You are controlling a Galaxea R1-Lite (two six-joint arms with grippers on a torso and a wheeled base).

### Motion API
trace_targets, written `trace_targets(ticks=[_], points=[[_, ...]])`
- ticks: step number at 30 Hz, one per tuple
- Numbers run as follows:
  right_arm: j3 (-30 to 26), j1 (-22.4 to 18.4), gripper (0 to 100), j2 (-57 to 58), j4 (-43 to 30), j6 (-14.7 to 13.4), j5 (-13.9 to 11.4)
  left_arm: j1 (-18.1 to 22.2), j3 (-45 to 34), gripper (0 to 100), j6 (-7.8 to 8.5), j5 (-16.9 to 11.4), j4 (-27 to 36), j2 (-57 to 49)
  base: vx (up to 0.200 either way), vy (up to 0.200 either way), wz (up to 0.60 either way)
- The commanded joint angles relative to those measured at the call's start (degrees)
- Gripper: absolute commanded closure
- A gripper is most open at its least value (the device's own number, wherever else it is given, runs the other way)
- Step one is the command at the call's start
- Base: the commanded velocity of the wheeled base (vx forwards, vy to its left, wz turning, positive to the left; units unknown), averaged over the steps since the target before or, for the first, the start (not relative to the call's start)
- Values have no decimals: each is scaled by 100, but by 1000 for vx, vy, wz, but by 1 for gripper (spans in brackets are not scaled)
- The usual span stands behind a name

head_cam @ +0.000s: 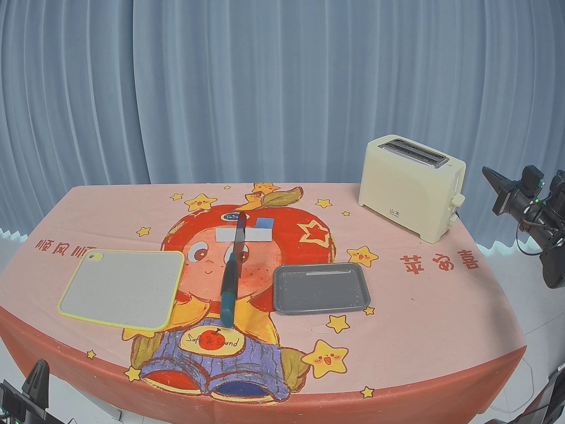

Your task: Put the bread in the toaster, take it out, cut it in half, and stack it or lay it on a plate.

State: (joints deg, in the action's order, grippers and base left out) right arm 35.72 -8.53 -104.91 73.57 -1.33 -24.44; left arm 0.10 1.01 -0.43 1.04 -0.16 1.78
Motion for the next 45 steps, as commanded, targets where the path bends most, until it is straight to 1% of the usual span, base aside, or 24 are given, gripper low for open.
trace_targets(ticks=[1, 8, 15, 34, 38, 45], points=[[14, 1, 100, 41, -1, 1, 1, -1, -101, 100, 8, 2, -2, 7, 0, 0, 0], [-30, 36, 100, 85, 8, 54, 1, -1, -101, 100, -1, 2, -2, 7, 0, 0, 0], [-30, -43, 100, 138, -1, 45, -43, -1, -101, 100, -1, 2, -2, 7, 0, 0, 0], [-162, 27, 100, 138, -1, 63, -34, -1, -101, 100, 8, 2, -2, 7, 0, 0, 0], [-170, 27, 100, 138, -1, 133, -34, -1, -101, 100, -1, 2, -2, 7, 0, 0, 0], [-197, 36, 100, 138, -1, 142, -34, -1, -101, 100, -1, 2, -2, 7, 0, 0, 0]])
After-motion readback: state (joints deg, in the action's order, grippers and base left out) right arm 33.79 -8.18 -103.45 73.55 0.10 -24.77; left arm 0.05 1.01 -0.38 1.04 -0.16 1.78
